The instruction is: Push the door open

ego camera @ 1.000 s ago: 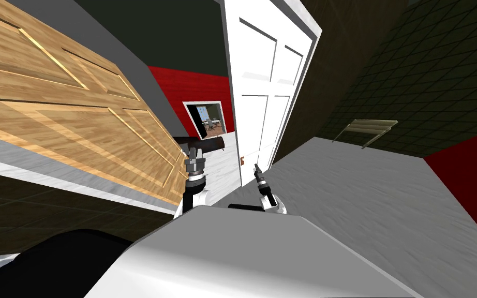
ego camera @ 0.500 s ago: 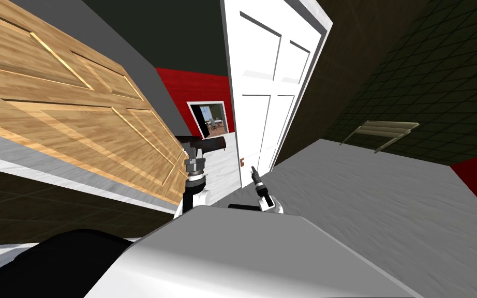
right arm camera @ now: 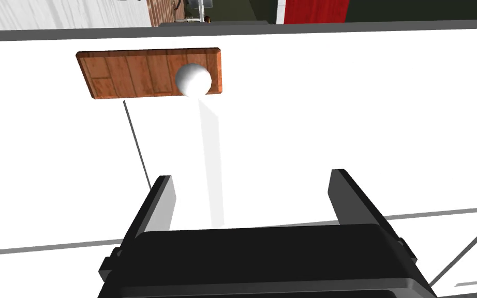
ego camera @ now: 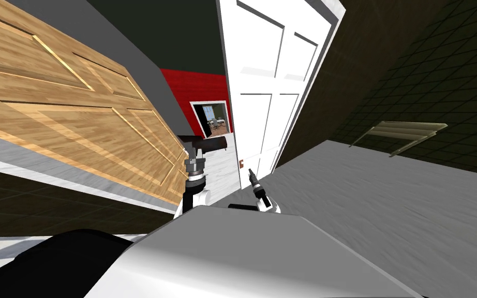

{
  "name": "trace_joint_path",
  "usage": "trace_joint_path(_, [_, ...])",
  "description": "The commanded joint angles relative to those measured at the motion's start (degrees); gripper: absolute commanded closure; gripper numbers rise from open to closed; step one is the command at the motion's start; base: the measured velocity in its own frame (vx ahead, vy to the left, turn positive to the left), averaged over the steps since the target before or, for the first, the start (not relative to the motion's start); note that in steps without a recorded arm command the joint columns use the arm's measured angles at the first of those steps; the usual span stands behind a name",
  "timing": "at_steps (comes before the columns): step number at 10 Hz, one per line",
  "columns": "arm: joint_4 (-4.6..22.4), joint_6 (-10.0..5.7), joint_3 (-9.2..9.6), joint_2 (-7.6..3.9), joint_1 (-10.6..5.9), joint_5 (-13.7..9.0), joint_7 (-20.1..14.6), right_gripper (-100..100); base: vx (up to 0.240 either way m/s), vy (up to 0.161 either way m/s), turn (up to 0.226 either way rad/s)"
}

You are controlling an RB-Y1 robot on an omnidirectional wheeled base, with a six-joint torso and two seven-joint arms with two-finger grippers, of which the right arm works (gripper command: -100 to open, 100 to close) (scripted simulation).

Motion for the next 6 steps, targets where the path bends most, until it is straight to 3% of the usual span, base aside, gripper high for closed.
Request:
trace_joint_path(1, [2.74, -0.7, 0.46, 0.34, -0.94, 0.1, -0.35, -100, 0.061, -0.059, 0.072])
trace_joint_path(3, [6.38, -1.18, 1.26, 1.13, -2.27, 0.32, -0.7, -100, 0.063, -0.069, 0.076])
trace_joint_path(4, [6.38, -1.18, 1.26, 1.13, -2.27, 0.32, -0.7, -100, 0.063, -0.06, 0.052])
trace_joint_path(6, [9.07, -1.53, 1.84, 1.82, -3.25, 0.49, -0.95, -100, 0.046, -0.045, 0.048])
